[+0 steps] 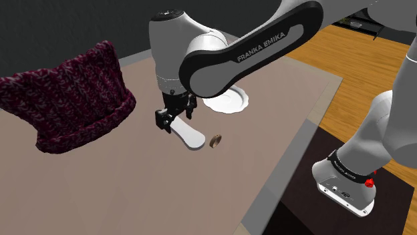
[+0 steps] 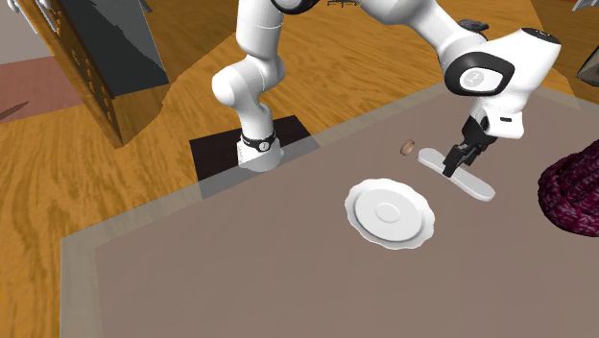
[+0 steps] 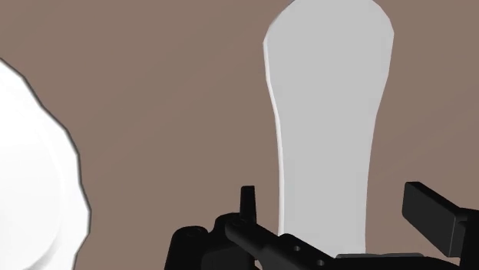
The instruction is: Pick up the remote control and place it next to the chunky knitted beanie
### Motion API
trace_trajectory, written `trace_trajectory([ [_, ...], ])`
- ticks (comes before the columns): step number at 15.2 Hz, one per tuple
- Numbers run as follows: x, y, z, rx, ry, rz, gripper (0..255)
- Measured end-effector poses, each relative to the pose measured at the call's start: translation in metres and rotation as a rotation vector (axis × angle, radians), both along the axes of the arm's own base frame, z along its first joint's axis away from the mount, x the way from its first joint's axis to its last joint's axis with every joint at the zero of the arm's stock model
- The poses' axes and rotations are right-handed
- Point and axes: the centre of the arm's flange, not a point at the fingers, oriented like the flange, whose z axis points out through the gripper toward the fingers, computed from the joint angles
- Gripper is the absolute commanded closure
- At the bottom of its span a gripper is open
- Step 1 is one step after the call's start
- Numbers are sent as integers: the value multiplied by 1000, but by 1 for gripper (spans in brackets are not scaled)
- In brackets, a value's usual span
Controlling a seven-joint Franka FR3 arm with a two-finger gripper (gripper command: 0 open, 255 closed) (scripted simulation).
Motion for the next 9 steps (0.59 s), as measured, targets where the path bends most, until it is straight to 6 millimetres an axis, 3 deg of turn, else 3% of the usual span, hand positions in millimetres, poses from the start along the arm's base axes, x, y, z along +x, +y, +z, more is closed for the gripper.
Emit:
trace_trajectory([
  [2, 0, 0, 0, 0, 0, 0, 0],
  [6, 1, 1, 39, 1, -1, 0, 0],
  [9, 1, 1, 49, 0, -1, 0, 0],
])
